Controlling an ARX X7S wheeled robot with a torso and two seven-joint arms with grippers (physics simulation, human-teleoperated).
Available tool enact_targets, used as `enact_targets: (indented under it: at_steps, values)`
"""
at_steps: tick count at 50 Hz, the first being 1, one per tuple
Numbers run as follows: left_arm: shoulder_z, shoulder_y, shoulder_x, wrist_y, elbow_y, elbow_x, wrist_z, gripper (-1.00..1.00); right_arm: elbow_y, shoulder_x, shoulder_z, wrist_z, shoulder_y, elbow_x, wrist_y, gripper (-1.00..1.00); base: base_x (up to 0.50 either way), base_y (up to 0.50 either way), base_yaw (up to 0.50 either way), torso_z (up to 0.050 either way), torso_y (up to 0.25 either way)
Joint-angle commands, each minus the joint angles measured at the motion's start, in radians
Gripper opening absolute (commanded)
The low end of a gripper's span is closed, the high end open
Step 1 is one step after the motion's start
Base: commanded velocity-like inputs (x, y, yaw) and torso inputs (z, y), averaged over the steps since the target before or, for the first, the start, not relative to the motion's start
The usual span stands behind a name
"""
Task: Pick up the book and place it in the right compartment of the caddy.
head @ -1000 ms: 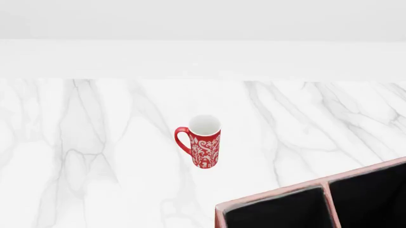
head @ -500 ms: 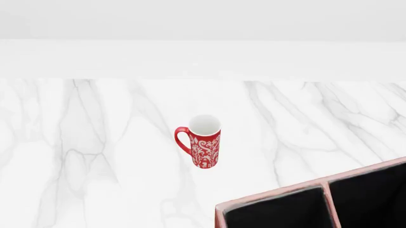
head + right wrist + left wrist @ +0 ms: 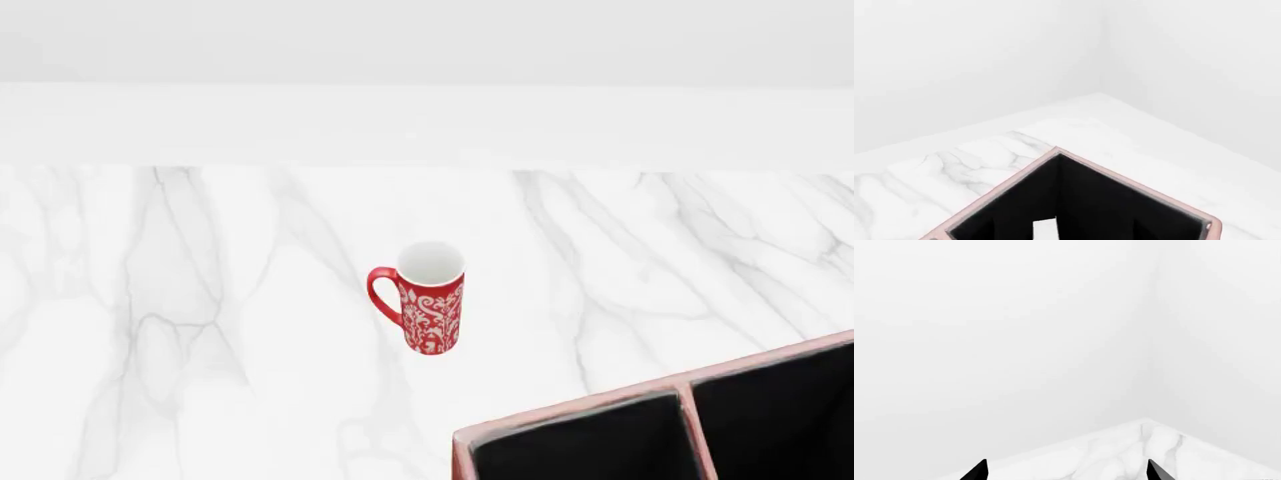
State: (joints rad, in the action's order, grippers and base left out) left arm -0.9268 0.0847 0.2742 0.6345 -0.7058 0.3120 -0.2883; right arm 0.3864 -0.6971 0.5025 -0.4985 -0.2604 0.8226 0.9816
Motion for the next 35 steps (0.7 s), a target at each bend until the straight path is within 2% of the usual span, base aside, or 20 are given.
enact_targets:
  at_steps: [1,6,9,15,17,23,29,35]
  values:
    - [0.029,-0.03,0.015,0.056,-0.039,-0.018,0.004,1.0,0.063,0.012,0.017,-0.011,-0.073,0.033,0.038,1.0,0.0,0.0,0.0,0.0,0.0]
    - [0.102,-0.084,0.054,0.114,-0.062,-0.02,-0.022,1.0,0.135,-0.009,-0.023,-0.077,-0.196,0.077,0.095,1.0,0.0,0.0,0.0,0.0,0.0]
    - [0.196,-0.132,0.079,0.149,-0.058,-0.025,-0.034,1.0,0.163,-0.011,-0.095,-0.107,-0.299,0.108,0.135,1.0,0.0,0.0,0.0,0.0,0.0]
    - [0.428,-0.278,0.089,0.18,0.0,-0.007,-0.03,1.0,0.14,0.054,-0.26,-0.076,-0.357,0.066,0.091,1.0,0.0,0.0,0.0,0.0,0.0]
    - [0.54,-0.339,0.088,0.186,0.03,-0.008,-0.018,1.0,0.123,0.085,-0.326,-0.059,-0.385,0.041,0.066,1.0,0.0,0.0,0.0,0.0,0.0]
    - [0.774,-0.489,0.051,0.169,0.117,-0.031,-0.001,1.0,0.095,0.15,-0.441,-0.051,-0.465,0.011,0.051,1.0,0.0,0.0,0.0,0.0,0.0]
    - [0.905,-0.563,0.015,0.157,0.17,-0.042,0.018,1.0,0.073,0.19,-0.503,-0.034,-0.492,-0.007,0.031,1.0,0.0,0.0,0.0,0.0,0.0]
    - [0.988,-0.59,-0.006,0.139,0.199,-0.059,0.026,1.0,0.046,0.225,-0.562,-0.011,-0.503,-0.03,0.002,1.0,0.0,0.0,0.0,0.0,0.0]
